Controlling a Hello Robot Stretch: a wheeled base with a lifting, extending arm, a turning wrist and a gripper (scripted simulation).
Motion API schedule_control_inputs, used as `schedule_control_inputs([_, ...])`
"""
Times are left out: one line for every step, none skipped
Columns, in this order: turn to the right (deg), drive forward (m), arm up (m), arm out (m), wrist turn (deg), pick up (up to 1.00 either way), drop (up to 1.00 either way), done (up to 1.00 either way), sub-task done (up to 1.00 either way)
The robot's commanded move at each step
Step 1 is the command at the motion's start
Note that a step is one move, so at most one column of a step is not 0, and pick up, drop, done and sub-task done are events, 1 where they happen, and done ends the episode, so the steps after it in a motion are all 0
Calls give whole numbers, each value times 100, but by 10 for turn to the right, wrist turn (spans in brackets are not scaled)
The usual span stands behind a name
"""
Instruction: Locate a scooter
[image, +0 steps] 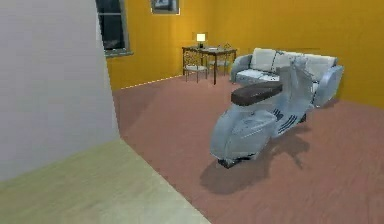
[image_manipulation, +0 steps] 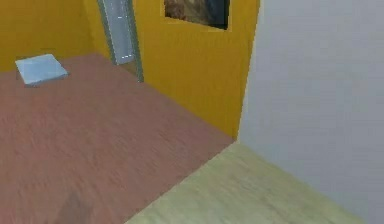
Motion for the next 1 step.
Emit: schedule_control_inputs([0, 5, 0, 0, 0, 0, 0, 0, 0])
